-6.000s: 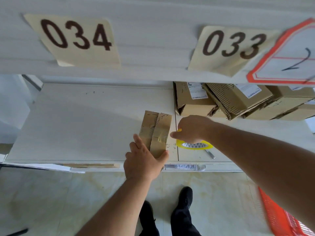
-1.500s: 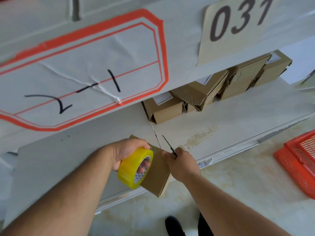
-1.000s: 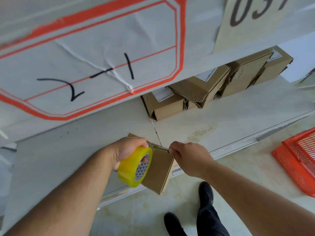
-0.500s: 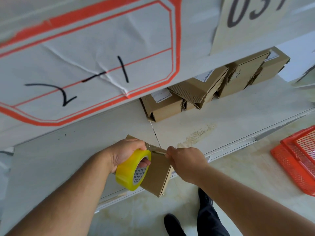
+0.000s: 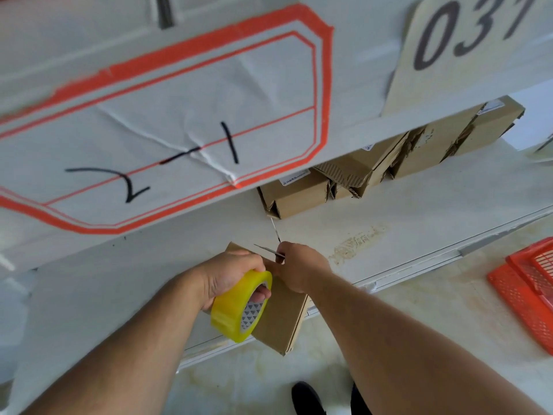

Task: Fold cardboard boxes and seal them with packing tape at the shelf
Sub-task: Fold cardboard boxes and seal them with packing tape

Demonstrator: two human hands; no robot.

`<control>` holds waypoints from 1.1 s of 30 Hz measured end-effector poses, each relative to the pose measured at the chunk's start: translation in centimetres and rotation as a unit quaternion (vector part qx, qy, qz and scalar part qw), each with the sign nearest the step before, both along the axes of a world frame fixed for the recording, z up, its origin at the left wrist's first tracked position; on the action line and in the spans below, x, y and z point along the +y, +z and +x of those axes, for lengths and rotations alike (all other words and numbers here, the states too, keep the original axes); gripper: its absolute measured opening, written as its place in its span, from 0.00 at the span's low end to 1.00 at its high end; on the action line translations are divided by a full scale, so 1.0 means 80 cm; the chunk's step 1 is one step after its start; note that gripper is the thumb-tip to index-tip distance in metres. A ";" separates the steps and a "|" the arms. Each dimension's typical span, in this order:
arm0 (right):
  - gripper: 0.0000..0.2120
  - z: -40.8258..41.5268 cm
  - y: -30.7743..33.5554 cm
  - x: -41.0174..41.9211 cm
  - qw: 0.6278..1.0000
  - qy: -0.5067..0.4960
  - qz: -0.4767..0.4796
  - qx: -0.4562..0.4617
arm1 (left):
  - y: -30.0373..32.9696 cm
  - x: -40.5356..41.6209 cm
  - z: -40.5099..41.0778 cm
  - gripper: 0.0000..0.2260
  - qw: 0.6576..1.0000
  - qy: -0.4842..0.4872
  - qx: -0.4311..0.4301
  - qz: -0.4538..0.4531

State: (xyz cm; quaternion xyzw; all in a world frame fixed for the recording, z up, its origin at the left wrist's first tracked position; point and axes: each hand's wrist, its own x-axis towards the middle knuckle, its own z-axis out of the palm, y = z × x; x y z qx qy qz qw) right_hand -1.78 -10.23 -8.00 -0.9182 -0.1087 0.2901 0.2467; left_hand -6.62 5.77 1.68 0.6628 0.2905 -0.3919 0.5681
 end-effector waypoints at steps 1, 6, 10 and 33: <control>0.23 -0.001 -0.001 0.001 1.000 0.009 -0.010 -0.015 | 0.002 0.000 -0.002 0.12 1.000 0.011 -0.004 -0.004; 0.11 0.004 -0.006 0.007 0.999 0.021 -0.041 -0.026 | 0.009 0.005 -0.013 0.06 0.996 0.042 -0.081 0.018; 0.31 0.003 -0.007 -0.003 0.999 -0.006 -0.003 0.049 | 0.009 0.013 -0.047 0.07 0.987 0.100 -0.122 0.025; 0.30 -0.091 -0.018 -0.035 0.941 -0.323 0.092 0.047 | -0.068 0.041 -0.165 0.07 0.922 0.337 -0.174 0.082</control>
